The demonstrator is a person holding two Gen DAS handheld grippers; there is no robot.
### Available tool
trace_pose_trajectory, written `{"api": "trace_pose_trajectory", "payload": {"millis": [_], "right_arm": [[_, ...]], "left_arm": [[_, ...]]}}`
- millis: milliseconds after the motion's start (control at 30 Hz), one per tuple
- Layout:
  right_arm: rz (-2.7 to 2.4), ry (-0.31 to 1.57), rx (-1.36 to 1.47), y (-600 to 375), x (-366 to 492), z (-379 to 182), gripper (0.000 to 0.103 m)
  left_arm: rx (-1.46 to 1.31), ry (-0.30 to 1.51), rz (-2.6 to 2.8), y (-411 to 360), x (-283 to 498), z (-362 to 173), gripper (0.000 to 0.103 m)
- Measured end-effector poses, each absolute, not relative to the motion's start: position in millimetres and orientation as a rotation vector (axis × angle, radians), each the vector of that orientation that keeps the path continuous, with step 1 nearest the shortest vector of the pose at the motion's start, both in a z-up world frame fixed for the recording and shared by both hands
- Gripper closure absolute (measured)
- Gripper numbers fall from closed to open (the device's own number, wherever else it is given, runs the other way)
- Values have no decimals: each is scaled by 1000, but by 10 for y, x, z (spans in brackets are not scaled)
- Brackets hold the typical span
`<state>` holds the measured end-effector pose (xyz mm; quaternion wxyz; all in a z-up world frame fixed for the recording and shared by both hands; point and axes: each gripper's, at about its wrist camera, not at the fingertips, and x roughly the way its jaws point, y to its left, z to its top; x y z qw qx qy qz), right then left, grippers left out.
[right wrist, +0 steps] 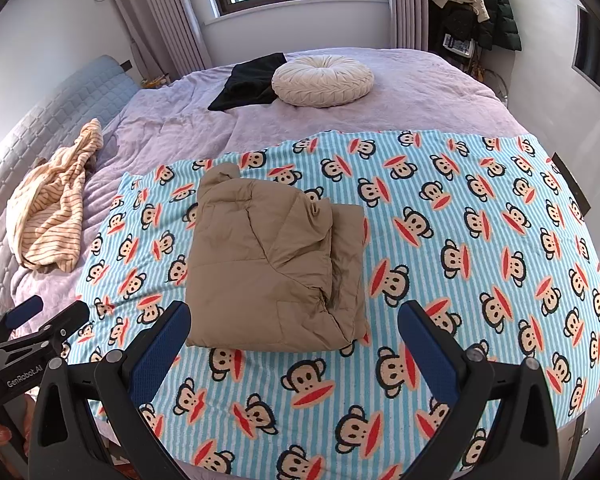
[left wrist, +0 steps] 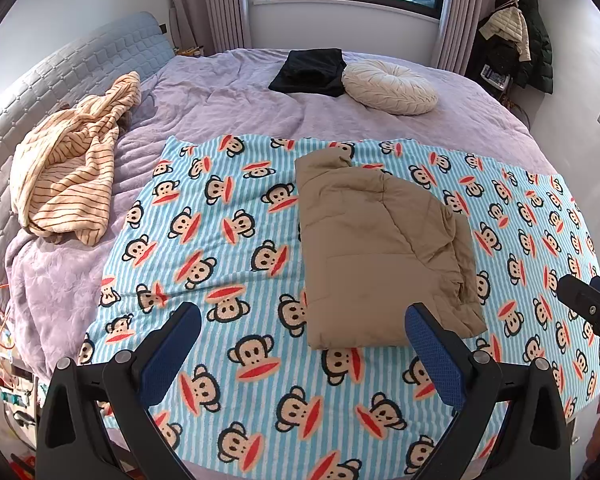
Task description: Fold large clothes
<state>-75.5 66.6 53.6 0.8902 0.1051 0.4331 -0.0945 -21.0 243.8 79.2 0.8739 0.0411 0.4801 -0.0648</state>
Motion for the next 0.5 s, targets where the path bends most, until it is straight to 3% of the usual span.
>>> {"api": "trace_pose_trajectory", "payload": {"millis": [500], "right_arm": [[-196,899,219,673,-760,546,0]], "left_arm": [[86,1002,-136,2435,-211,787,1]]}}
